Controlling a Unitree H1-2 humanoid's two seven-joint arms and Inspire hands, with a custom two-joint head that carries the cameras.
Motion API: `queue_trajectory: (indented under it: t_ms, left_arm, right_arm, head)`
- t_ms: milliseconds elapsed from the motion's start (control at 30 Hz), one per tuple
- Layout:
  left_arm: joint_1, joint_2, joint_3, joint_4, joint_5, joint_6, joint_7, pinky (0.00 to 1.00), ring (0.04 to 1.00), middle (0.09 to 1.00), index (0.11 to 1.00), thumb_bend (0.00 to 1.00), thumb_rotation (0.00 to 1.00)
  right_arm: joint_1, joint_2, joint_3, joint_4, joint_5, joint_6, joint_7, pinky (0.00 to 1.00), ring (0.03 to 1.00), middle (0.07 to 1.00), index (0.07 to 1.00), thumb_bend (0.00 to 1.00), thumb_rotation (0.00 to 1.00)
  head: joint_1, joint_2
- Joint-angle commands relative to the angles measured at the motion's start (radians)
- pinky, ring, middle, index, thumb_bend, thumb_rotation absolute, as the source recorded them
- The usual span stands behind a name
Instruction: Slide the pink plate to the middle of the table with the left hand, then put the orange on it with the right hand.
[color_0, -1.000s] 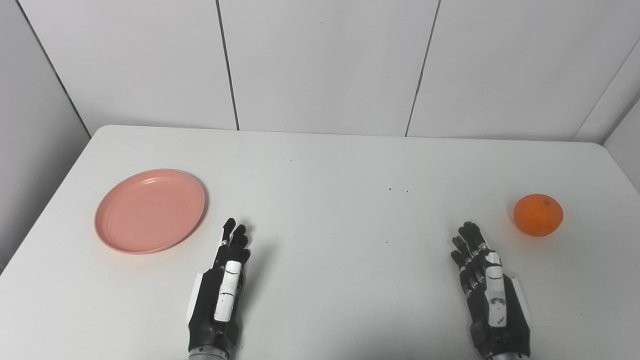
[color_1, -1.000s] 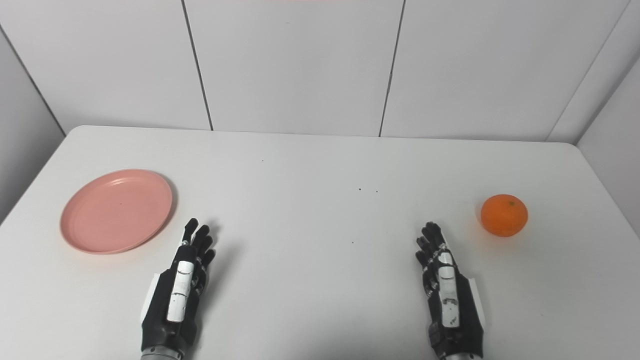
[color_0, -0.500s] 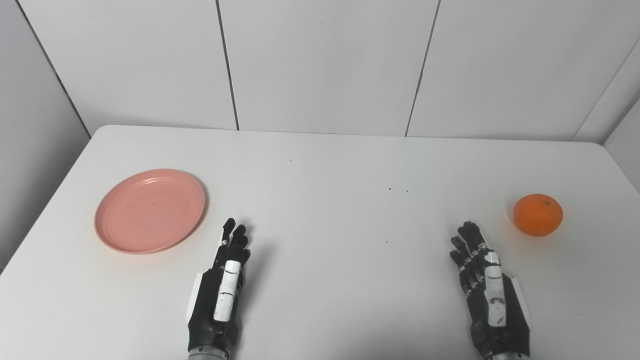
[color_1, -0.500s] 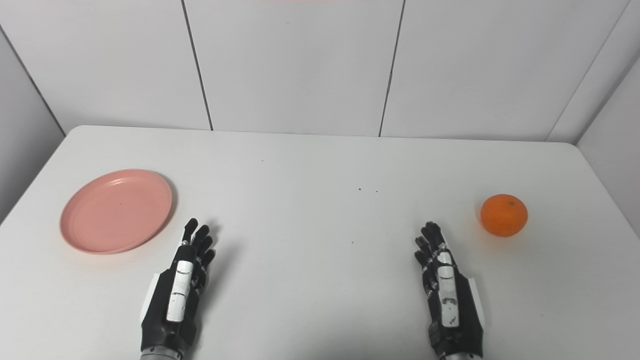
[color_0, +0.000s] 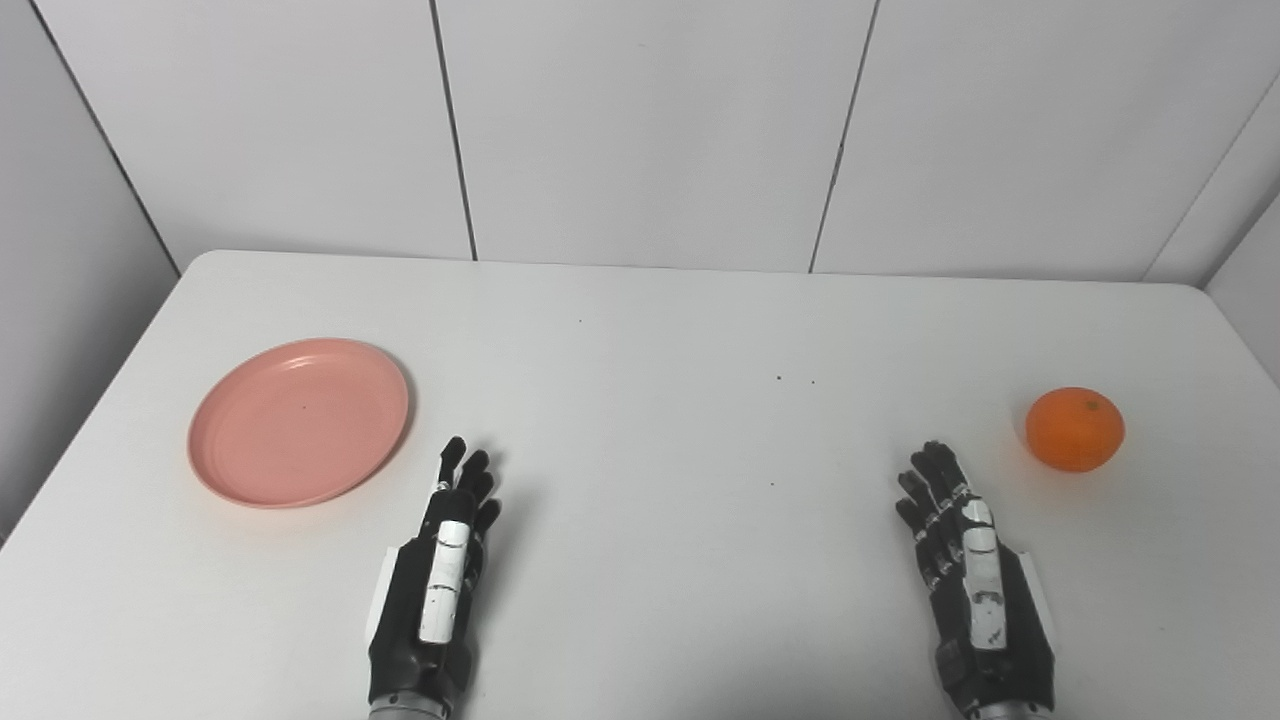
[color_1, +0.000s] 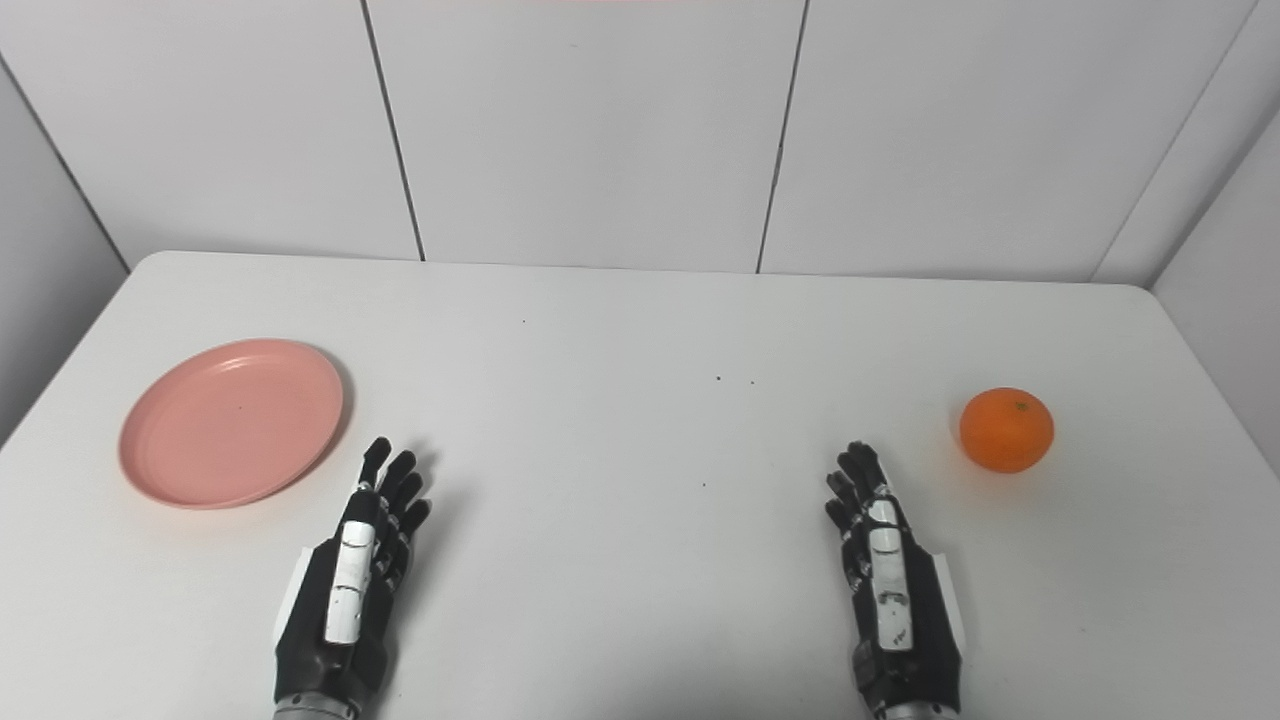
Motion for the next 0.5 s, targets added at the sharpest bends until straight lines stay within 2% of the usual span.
queue_trajectory:
  t_ms: [0, 467]
  left_arm:
    - [0.119, 0.056, 0.008, -0.022, -0.002, 0.003, -0.013, 1.00, 0.985, 0.974, 0.990, 0.72, 0.86]
    - [0.121, 0.049, 0.006, -0.015, 0.012, -0.003, -0.020, 1.00, 0.977, 0.970, 0.993, 0.71, 0.87]
  right_arm:
    - [0.014, 0.006, 0.008, 0.014, -0.004, 0.058, -0.005, 0.96, 0.935, 0.936, 0.912, 0.80, 0.90]
    - [0.015, -0.002, 0.007, 0.021, 0.000, 0.053, -0.006, 0.96, 0.934, 0.934, 0.911, 0.81, 0.89]
  head:
    - [0.001, 0.000]
    - [0.018, -0.014]
